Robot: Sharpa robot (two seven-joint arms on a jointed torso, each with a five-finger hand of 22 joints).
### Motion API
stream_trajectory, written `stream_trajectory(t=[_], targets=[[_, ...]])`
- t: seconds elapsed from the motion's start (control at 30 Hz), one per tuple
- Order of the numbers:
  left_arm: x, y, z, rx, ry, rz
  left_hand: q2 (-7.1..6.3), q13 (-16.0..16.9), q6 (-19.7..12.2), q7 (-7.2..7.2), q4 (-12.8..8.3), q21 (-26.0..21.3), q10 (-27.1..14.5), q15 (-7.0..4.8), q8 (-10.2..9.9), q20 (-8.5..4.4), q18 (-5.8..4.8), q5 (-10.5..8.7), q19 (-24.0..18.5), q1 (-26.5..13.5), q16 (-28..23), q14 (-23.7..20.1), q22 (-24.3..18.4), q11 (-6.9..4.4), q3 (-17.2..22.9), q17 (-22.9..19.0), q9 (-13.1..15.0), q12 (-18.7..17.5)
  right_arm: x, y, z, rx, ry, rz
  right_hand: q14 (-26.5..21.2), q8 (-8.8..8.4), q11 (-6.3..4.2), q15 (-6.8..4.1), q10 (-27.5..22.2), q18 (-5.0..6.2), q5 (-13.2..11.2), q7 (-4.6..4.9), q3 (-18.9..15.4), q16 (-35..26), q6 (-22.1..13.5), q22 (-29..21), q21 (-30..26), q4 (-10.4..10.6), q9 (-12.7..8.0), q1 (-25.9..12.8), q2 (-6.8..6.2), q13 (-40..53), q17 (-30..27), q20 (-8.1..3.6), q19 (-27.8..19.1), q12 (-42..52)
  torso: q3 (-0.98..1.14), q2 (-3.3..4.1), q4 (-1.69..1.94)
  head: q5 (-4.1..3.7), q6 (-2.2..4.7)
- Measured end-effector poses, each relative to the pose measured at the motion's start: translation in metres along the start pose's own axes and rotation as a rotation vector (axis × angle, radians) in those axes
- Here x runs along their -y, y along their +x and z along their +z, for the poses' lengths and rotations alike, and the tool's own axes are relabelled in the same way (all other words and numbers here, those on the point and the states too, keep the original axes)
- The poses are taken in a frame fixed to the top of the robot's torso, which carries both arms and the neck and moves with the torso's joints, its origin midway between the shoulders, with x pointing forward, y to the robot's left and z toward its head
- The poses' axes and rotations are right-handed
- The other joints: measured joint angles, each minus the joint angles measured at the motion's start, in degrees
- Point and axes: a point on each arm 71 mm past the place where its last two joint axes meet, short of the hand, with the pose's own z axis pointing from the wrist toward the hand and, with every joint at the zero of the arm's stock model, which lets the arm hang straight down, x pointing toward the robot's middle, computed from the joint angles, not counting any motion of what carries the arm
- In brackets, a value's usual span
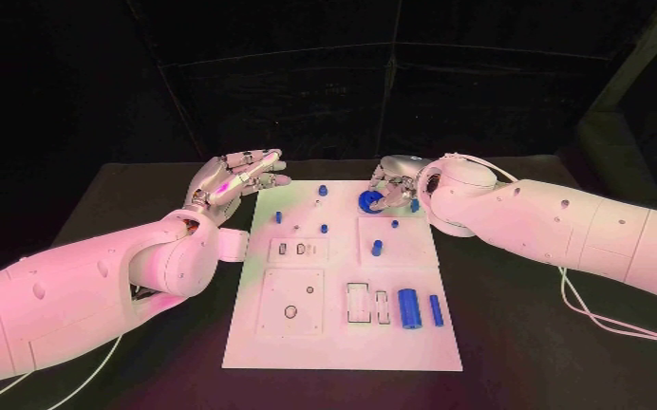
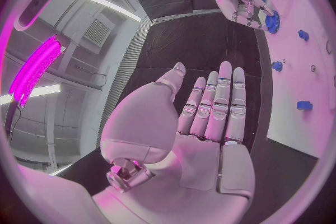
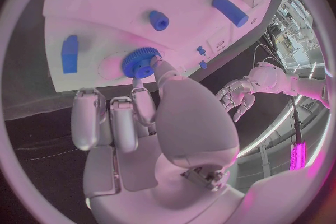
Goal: Assemble the parts on the task board
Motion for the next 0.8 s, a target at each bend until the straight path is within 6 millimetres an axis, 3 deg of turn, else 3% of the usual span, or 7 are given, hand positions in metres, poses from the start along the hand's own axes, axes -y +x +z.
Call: stream_trajectory(t=[0.23, 0.4, 0.67, 0.8], targets=[[0.000, 0.000, 0.000, 0.000, -0.001, 0.000, 0.00, 0.0, 0.0, 0.00, 0.0, 0.0, 0.0, 0.00, 0.0, 0.00, 0.00, 0.00, 0.0, 0.0, 0.0, 0.0, 0.0, 0.00, 0.0, 0.0, 0.0, 0.0, -0.003, 0.001, 0.000, 0.021, -0.012, -0.013, -0.1, 1.67, -0.84, -0.06, 0.8, 0.00, -2.5, -0.08, 3.1, 0.2, 3.2, 0.0, 0.0, -2.3, 0.0, 2.0, 1.22, 1.1, 0.0, -0.04, 0.0, 1.0, -0.01, -0.01, 0.00, 0.03, -0.09], [0.000, 0.000, 0.000, 0.000, -0.001, 0.000, 0.00, 0.0, 0.0, 0.00, 0.0, 0.0, 0.0, 0.00, 0.0, 0.00, 0.00, 0.00, 0.0, 0.0, 0.0, 0.0, 0.0, 0.00, 0.0, 0.0, 0.0, 0.0, -0.010, 0.004, -0.004, 0.046, -0.041, -0.022, -0.1, 1.67, -1.45, -0.54, 1.5, 0.00, -1.3, -0.08, 4.6, 0.2, 3.2, 0.0, 0.0, -2.7, -0.1, 2.7, 1.45, 1.3, 0.0, -0.54, 0.5, 1.7, -0.01, 0.00, 0.00, 0.12, -0.09], [0.000, 0.000, 0.000, 0.000, -0.001, -0.001, 0.00, 0.0, 0.0, 0.00, 0.0, 0.0, 0.0, 0.00, 0.0, 0.00, 0.00, 0.00, 0.0, 0.0, 0.0, 0.0, 0.0, 0.00, 0.0, 0.0, 0.0, 0.0, -0.032, 0.006, -0.012, 0.110, -0.122, -0.019, -0.3, 1.67, -1.45, -0.75, 1.5, 0.00, -0.4, -0.08, 5.1, 0.2, 3.2, 0.0, 0.2, -2.6, -0.1, 2.1, 1.86, 1.3, 0.0, -0.74, 0.7, 1.7, 0.00, -0.01, 0.00, 0.23, 0.01], [0.000, 0.000, 0.000, -0.002, -0.002, -0.001, 0.00, 0.0, 0.0, 0.00, 0.0, 0.0, 0.0, 0.00, 0.0, 0.00, 0.00, 0.00, 0.0, 0.0, 0.0, 0.0, 0.0, 0.00, 0.0, 0.0, 0.0, 0.0, -0.045, 0.004, -0.013, 0.149, -0.161, -0.024, -0.1, 1.67, -1.45, -0.95, 1.5, 0.00, -0.4, -0.08, 5.1, 0.2, 3.2, 0.0, 0.2, -2.6, -0.1, 1.2, 1.43, 1.3, 0.0, -0.74, 0.7, 1.7, -0.03, -0.02, 0.01, 0.23, 0.03]])
